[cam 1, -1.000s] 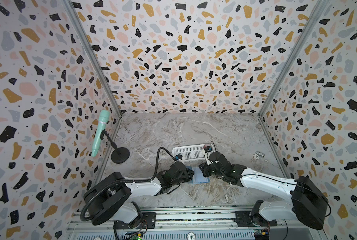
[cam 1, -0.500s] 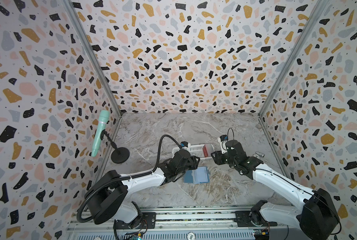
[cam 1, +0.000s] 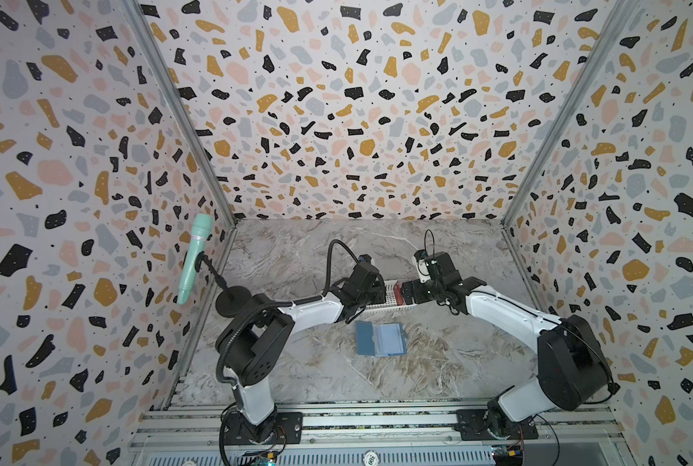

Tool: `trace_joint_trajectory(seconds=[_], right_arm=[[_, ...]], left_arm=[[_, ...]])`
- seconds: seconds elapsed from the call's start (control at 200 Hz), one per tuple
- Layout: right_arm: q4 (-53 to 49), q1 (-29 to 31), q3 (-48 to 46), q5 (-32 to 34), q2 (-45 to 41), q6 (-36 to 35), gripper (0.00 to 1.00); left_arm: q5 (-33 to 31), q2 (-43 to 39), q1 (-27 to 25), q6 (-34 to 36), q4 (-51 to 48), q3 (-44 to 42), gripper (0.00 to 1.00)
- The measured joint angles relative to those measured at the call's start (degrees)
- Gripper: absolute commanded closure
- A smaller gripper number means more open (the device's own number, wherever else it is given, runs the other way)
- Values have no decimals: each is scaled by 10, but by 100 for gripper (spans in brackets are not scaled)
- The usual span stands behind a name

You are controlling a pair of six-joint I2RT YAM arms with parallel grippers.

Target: Put the credit cards into the card holder

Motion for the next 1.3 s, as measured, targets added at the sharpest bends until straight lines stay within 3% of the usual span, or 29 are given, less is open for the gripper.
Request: trace_joint_trajectory(seconds=[0.125, 0.36, 0.886, 1.301], right_arm=[[1, 0, 10, -1, 30, -6, 3], [5, 0, 17, 2, 75, -8, 2], [11, 0, 55, 32, 151, -3, 2], [10, 2, 56, 46, 156, 1, 14]], left_arm=[[16, 42, 5, 6, 0, 18, 82], [42, 109, 8, 10, 3, 44, 83], [52, 127, 9, 10, 22, 59, 84], [54, 127, 10, 10, 22, 59, 85]])
